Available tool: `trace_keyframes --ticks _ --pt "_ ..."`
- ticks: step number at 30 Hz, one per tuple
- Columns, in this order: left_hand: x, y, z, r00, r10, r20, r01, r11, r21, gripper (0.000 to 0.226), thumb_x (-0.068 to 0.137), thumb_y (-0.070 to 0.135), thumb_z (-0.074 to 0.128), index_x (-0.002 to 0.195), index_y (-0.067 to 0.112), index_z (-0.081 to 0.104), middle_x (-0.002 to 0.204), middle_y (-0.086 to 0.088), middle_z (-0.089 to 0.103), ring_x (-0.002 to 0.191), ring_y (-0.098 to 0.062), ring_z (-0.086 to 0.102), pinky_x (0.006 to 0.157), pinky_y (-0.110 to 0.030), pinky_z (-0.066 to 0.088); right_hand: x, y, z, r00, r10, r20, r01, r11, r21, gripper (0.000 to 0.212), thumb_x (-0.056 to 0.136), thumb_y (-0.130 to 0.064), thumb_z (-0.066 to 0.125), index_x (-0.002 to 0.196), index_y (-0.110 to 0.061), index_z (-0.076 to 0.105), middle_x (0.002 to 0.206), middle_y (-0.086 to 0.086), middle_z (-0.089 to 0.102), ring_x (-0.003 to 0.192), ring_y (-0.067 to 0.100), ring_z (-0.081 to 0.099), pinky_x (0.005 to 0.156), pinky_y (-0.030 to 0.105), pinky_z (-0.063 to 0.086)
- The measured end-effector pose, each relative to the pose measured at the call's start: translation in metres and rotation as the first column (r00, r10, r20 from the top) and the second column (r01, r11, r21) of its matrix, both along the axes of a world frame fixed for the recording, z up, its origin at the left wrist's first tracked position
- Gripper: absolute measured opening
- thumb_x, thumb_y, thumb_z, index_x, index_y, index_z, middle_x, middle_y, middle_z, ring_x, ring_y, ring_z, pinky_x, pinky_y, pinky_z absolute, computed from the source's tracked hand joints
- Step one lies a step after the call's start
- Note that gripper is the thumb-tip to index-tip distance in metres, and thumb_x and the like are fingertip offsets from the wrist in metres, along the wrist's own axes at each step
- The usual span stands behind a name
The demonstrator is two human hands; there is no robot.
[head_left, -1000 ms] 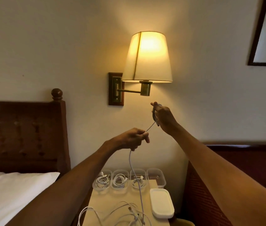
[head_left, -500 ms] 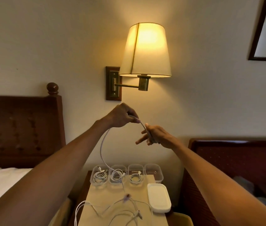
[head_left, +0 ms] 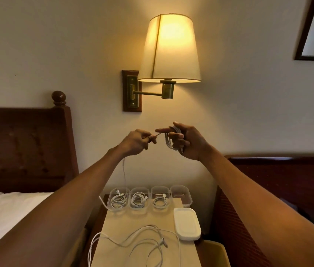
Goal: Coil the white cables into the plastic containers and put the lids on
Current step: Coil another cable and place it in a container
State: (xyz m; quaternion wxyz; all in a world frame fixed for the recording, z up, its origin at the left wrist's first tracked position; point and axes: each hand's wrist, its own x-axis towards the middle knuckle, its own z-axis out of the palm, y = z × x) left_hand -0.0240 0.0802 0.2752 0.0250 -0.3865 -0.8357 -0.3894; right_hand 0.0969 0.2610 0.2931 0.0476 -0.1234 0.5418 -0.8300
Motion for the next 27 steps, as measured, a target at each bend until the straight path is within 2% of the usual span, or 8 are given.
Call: trace_keyframes --ticks 3,6,8,10,15,19,22,27 --pt "0.013 0.006 -0.006 0.977 -0.063 0.203 0.081 0.993 -0.081 0.027 0.105 0.020 0.044 0.106 0.011 0.069 0.073 -0.007 0.059 0.061 -0.017 0.051 0.054 -0.029 0.046 -0.003 -0.007 0.009 0.982 -0.171 -0.076 0.169 0.985 -0.036 0.051 0.106 -0.033 0.027 0.123 0.009 0.050 0.081 0.006 0.069 0.044 0.007 0.047 0.051 0.016 0.043" --pt "0.030 0.013 -0.004 0.944 -0.127 0.304 0.180 0.972 -0.153 0.027 0.107 0.023 0.040 0.115 0.010 0.062 0.073 -0.009 0.057 0.061 -0.018 0.054 0.058 -0.030 0.052 -0.012 -0.013 0.016 0.943 -0.318 -0.097 0.313 0.948 -0.066 0.054 0.106 -0.038 0.022 0.135 0.003 0.043 0.130 0.018 0.061 0.091 0.020 0.068 0.083 0.026 0.053" --pt "0.040 0.017 0.002 0.934 -0.150 0.323 0.220 0.957 -0.191 0.027 0.107 0.025 0.039 0.120 0.013 0.059 0.076 -0.008 0.057 0.065 -0.019 0.056 0.064 -0.032 0.056 -0.020 -0.013 0.013 0.924 -0.373 -0.085 0.370 0.928 -0.041 0.058 0.106 -0.040 0.023 0.145 0.003 0.031 0.145 0.021 0.046 0.122 0.033 0.057 0.106 0.039 0.044" --pt "0.049 0.019 0.011 0.941 -0.142 0.306 0.224 0.942 -0.251 0.026 0.107 0.020 0.040 0.123 0.011 0.059 0.078 -0.007 0.057 0.068 -0.018 0.057 0.064 -0.031 0.058 -0.026 -0.014 0.007 0.889 -0.449 -0.092 0.456 0.887 0.074 0.057 0.106 -0.039 0.028 0.144 0.002 0.031 0.148 0.021 0.041 0.128 0.036 0.050 0.112 0.045 0.036" --pt "0.056 0.012 0.036 0.987 -0.095 0.131 0.143 0.889 -0.435 0.026 0.101 0.011 0.047 0.119 0.008 0.066 0.084 -0.005 0.057 0.069 -0.015 0.054 0.056 -0.023 0.051 -0.022 -0.021 -0.004 0.815 -0.530 -0.233 0.567 0.650 0.505 0.050 0.106 -0.039 0.027 0.117 0.005 0.048 0.092 0.009 0.059 0.099 0.026 0.060 0.088 0.036 0.049" --pt "0.054 -0.002 0.056 0.987 -0.123 0.105 0.157 0.886 -0.436 0.018 0.097 0.017 0.059 0.106 0.010 0.073 0.080 -0.007 0.058 0.066 -0.017 0.049 0.054 -0.025 0.045 -0.017 -0.030 -0.005 0.815 -0.497 -0.297 0.546 0.489 0.680 0.047 0.106 -0.039 0.024 0.095 -0.002 0.052 0.083 0.012 0.057 0.076 0.019 0.059 0.070 0.029 0.047" --pt "0.051 -0.013 0.067 0.985 -0.173 0.023 0.166 0.881 -0.443 0.014 0.094 0.020 0.065 0.101 0.014 0.076 0.077 -0.006 0.061 0.068 -0.018 0.050 0.055 -0.026 0.044 -0.014 -0.031 -0.008 0.890 -0.388 -0.239 0.400 0.413 0.818 0.041 0.106 -0.032 0.028 0.113 0.002 0.051 0.097 0.019 0.062 0.086 0.029 0.066 0.079 0.035 0.052" --pt "0.039 -0.029 0.074 0.963 -0.221 -0.156 0.155 0.922 -0.354 0.016 0.089 0.029 0.072 0.097 0.016 0.077 0.080 0.007 0.069 0.072 -0.007 0.060 0.060 -0.020 0.043 -0.015 -0.024 -0.025 0.983 -0.179 0.027 0.104 0.679 0.726 0.059 0.106 -0.039 0.022 0.109 0.005 0.061 0.105 0.022 0.069 0.065 0.018 0.061 0.060 0.023 0.048"
